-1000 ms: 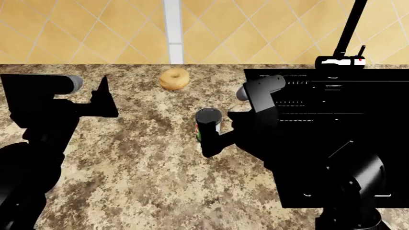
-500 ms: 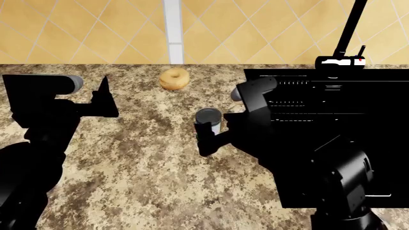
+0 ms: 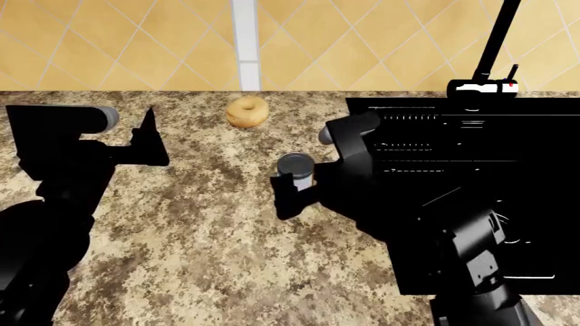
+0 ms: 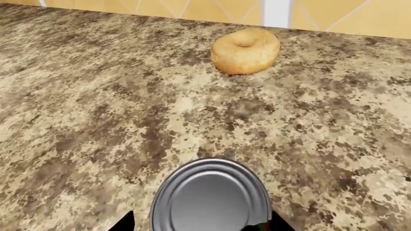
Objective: Pick the cans from the counter and place them in their designated side in the cabinet.
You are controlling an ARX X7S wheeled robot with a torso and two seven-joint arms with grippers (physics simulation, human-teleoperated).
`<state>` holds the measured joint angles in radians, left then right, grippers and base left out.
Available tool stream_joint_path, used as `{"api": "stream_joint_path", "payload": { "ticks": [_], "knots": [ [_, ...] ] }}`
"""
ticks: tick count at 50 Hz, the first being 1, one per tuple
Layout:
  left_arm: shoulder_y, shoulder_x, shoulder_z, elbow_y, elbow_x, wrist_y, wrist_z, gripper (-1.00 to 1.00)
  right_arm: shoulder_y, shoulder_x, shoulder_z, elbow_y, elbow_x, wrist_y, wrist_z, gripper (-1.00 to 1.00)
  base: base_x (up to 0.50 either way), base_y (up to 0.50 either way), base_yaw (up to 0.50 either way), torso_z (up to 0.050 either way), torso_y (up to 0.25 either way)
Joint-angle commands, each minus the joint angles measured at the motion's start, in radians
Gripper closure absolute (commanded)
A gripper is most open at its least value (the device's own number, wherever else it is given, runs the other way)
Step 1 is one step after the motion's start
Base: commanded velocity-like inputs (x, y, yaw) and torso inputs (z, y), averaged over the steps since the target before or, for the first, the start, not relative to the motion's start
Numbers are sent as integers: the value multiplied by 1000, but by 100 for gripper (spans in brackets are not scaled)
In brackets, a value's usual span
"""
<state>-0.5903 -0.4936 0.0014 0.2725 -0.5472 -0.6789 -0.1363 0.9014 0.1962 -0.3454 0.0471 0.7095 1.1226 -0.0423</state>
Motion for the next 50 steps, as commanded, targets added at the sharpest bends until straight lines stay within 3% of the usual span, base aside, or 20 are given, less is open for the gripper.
{"api": "stream_joint_path", "payload": {
  "ticks": [1, 3, 4, 19, 33, 50],
  "knots": [
    [-1, 1, 4, -9, 2, 7, 1, -100, 25, -12, -35, 76, -22, -46, -32, -100, 0, 0, 0, 0, 0],
    [-1, 1, 4, -10, 1, 8, 1, -100, 29, -13, -38, 85, -25, -53, -36, -100, 0, 0, 0, 0, 0],
    [0, 0, 3, -10, 1, 8, 1, -100, 30, -14, -40, 88, -26, -56, -37, 100, 0, 0, 0, 0, 0],
    [0, -4, -4, -3, -6, 7, -3, -100, 32, 8, -14, 1, -22, -47, 27, 100, 0, 0, 0, 0, 0],
    [1, -12, -18, 16, -19, 0, -10, -100, 223, 59, 88, -179, -18, 122, 229, 100, 0, 0, 0, 0, 0],
    [-15, -21, -21, 38, -30, -20, -23, -100, 295, 59, 254, -203, 15, 79, 284, 100, 0, 0, 0, 0, 0]
  ]
}}
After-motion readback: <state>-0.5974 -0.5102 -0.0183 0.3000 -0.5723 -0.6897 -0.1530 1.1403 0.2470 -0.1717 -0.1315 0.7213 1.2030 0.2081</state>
